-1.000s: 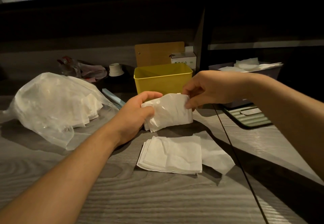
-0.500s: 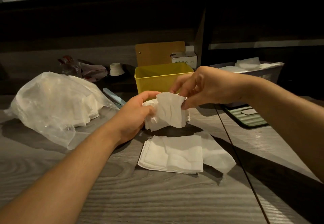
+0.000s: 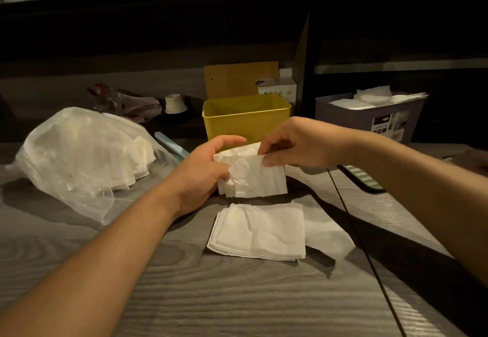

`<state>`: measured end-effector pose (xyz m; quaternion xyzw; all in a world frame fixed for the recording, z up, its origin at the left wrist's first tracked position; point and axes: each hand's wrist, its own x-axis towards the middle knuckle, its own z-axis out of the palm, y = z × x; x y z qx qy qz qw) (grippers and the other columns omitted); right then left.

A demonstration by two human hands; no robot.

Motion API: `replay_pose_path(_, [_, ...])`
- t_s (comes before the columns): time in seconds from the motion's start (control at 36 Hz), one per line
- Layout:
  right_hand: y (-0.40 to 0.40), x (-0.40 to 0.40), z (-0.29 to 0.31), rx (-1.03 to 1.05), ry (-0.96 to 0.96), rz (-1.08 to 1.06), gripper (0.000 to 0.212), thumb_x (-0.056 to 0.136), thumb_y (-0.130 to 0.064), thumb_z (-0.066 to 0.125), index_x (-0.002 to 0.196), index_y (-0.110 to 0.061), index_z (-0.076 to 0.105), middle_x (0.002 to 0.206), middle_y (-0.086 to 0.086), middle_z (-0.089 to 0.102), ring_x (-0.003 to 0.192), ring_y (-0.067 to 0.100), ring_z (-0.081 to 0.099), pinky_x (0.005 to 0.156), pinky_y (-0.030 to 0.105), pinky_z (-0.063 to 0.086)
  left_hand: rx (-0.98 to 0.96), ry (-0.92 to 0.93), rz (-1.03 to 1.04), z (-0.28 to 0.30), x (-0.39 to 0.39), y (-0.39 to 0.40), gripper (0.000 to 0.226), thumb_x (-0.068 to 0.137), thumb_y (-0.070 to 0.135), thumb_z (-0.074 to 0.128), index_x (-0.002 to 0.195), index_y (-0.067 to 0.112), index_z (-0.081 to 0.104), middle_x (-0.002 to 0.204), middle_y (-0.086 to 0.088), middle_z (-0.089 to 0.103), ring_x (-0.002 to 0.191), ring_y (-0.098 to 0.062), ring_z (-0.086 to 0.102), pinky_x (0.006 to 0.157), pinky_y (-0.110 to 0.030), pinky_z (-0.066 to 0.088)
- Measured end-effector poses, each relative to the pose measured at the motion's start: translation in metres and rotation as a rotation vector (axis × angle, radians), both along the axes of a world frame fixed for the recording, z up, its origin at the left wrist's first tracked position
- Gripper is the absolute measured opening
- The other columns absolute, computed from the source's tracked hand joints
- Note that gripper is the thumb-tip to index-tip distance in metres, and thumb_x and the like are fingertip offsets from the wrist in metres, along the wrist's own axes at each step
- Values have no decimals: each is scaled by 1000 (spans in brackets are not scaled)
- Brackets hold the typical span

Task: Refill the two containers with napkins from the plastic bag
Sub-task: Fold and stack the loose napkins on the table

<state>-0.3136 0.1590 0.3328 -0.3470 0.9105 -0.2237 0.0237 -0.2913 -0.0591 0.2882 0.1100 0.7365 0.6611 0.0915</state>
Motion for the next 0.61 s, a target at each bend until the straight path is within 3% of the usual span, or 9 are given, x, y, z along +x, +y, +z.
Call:
replay_pose_path(0.17, [-8, -1, -11, -35, 56, -48, 18, 95, -22, 67, 111, -24, 74, 93, -21, 66, 85, -2, 64, 75, 8, 51, 53, -18, 16, 0, 0, 1, 62, 92, -18, 37, 124, 28, 63, 129, -11, 61, 109, -31, 68, 80, -42, 61])
replay_pose_path(0.47, [-18, 5, -20, -148, 109, -154, 21, 94, -21, 68, 114, -19, 73, 100, -10, 69, 89, 3, 65, 79, 14, 55, 124, -88, 34, 2, 4, 2, 60, 93, -14, 32, 127, 26, 63, 132, -11, 62, 117, -30, 65, 93, -45, 58])
replay_pose_path(0.53, [-21, 6, -22, -141, 135, -165, 21, 94, -22, 69, 113, -18, 73, 106, -5, 71, 92, 8, 66, 83, 21, 57, 144, -91, 36, 4, 5, 3, 51, 99, -5, 34, 129, 24, 62, 131, -9, 64, 116, -27, 67, 92, -43, 59])
replay_pose_path(0.61, [-24, 9, -23, -131, 163, -180, 21, 93, -23, 69, 113, -17, 72, 109, -2, 71, 95, 10, 66, 85, 25, 58, 152, -72, 46, 4, 5, 6, 29, 105, 26, 47, 128, 25, 64, 123, 2, 71, 112, -18, 69, 93, -39, 58])
